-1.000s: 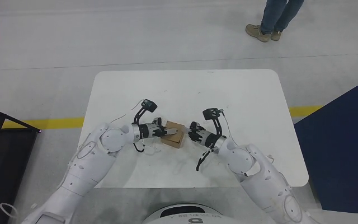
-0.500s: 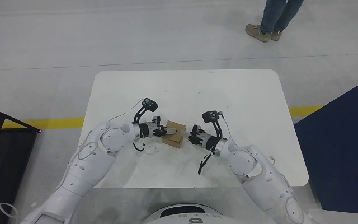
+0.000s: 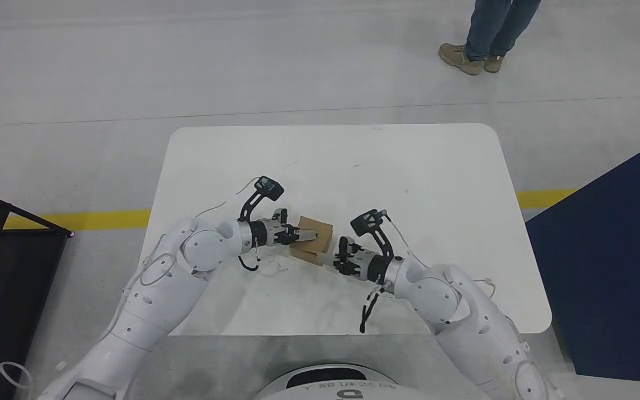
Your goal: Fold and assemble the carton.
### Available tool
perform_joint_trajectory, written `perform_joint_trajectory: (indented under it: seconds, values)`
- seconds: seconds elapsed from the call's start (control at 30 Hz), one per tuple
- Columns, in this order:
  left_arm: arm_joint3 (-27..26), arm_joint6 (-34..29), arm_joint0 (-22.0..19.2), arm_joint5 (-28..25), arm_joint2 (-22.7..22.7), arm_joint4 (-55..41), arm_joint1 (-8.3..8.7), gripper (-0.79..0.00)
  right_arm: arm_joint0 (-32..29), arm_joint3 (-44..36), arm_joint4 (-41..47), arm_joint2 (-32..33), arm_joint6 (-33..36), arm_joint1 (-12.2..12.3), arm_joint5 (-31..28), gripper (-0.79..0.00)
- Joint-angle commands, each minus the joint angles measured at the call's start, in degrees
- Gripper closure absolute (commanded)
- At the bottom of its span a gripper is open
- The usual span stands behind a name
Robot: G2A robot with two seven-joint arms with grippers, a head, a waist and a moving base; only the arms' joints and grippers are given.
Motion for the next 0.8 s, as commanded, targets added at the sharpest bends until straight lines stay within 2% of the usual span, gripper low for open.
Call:
perform_joint_trajectory:
  seconds: [0.0, 0.4, 0.77]
  values:
    - [0.0, 0.1, 0.1, 0.0, 0.0, 0.0, 0.0, -0.785, -0.2, -0.3, -0.7, -0.1, 0.5, 0.1, 0.0, -0.545]
    - [-0.1, 0.4, 0.4, -0.2, 0.1, -0.2, 0.03, -0.785, -0.1, 0.0, -4.0, -2.0, -1.4, -0.1, 4.1, -0.499]
    - [-0.2, 0.3, 0.2, -0.3, 0.4, -0.1, -0.02, -0.785, -1.9, -1.0, -3.3, 0.1, -1.0, 0.5, 4.1, -0.496]
